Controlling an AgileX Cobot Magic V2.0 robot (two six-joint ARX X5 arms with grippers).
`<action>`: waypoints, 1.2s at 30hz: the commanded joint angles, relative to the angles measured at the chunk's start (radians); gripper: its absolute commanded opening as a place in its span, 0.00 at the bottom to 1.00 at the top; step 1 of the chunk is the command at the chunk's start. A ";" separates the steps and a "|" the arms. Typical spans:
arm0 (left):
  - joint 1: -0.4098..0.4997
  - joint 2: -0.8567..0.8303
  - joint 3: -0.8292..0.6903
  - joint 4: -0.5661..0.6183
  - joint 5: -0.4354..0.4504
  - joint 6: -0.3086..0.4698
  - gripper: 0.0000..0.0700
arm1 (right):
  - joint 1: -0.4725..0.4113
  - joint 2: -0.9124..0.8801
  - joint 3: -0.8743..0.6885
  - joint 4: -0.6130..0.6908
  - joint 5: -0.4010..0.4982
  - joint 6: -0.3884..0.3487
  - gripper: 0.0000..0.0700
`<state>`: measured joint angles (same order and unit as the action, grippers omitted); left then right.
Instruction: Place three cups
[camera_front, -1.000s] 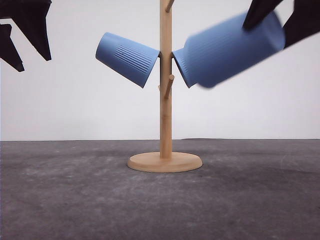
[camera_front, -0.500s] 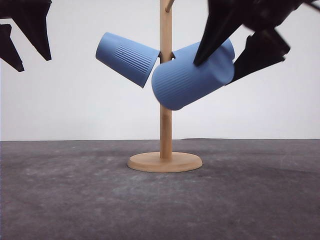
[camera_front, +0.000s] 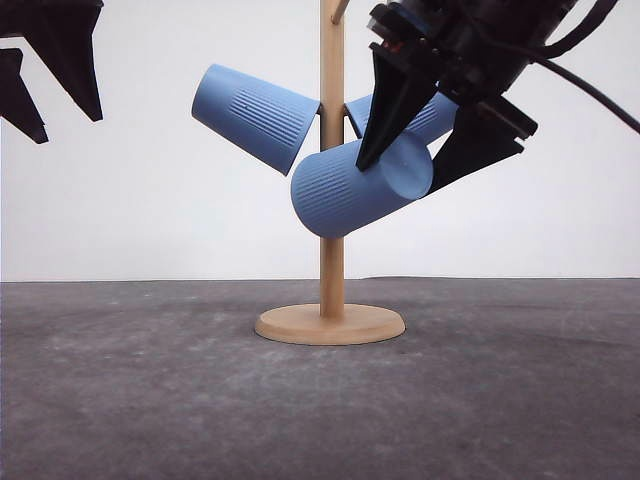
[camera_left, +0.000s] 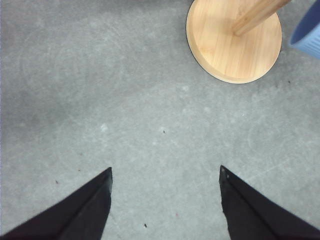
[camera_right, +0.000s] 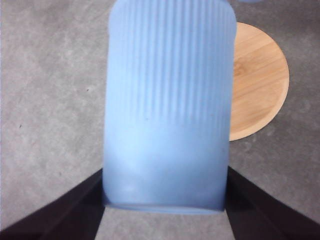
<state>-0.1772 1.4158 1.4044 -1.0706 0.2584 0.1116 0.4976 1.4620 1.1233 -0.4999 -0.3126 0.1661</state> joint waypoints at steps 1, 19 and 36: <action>-0.003 0.011 0.026 0.002 -0.003 -0.002 0.56 | 0.005 0.017 0.022 0.023 0.010 0.021 0.70; -0.003 0.011 0.026 -0.011 -0.003 -0.001 0.56 | 0.004 0.015 0.027 0.113 -0.013 0.049 0.71; 0.002 0.011 0.026 -0.045 -0.003 0.005 0.56 | -0.060 -0.075 0.063 0.170 -0.188 0.086 0.71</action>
<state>-0.1768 1.4158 1.4044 -1.1167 0.2581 0.1116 0.4389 1.3988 1.1625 -0.3326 -0.4979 0.2593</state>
